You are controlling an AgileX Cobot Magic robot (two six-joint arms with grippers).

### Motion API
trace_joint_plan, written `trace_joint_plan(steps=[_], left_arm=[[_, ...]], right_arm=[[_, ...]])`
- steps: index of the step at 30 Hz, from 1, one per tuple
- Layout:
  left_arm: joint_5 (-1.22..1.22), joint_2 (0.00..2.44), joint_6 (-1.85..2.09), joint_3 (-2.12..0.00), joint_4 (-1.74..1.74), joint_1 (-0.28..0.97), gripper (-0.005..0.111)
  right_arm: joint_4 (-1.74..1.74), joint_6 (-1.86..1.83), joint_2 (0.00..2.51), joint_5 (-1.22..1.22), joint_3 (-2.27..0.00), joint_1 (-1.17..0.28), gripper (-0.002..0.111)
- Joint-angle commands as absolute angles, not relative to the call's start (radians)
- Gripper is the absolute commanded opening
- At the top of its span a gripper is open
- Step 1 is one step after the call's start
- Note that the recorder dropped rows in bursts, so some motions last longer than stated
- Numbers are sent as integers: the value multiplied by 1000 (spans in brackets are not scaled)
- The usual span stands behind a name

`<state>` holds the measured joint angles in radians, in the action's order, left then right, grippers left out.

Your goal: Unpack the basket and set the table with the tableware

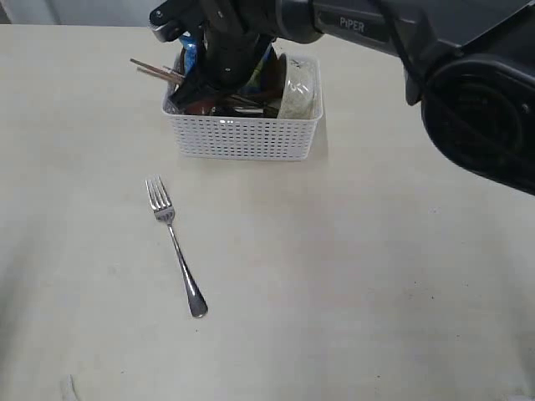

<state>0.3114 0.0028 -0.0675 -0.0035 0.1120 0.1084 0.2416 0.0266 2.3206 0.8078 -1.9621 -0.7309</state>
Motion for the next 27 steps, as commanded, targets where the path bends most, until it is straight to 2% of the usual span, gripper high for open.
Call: trace_joint_plan(steps=[1, 6, 11, 12, 16, 17, 27], left_arm=[[304, 0, -67, 0, 99, 115, 0], [304, 0, -67, 0, 101, 115, 0], [304, 0, -67, 0, 101, 115, 0], [304, 0, -67, 0, 101, 115, 0], [304, 0, -67, 0, 101, 115, 0], [304, 0, -67, 0, 101, 115, 0], [304, 0, -67, 0, 101, 115, 0]], right_arm=[[272, 17, 2275, 831, -1966, -728, 0], [282, 9, 2251, 870, -1966, -728, 0], [156, -173, 2249, 900, -1966, -728, 3], [133, -196, 2249, 910, -1966, -728, 7], [137, -192, 2249, 915, -1966, -723, 38], [154, -179, 2249, 909, -1966, -723, 40], [227, -152, 2296, 927, -1966, -723, 40]])
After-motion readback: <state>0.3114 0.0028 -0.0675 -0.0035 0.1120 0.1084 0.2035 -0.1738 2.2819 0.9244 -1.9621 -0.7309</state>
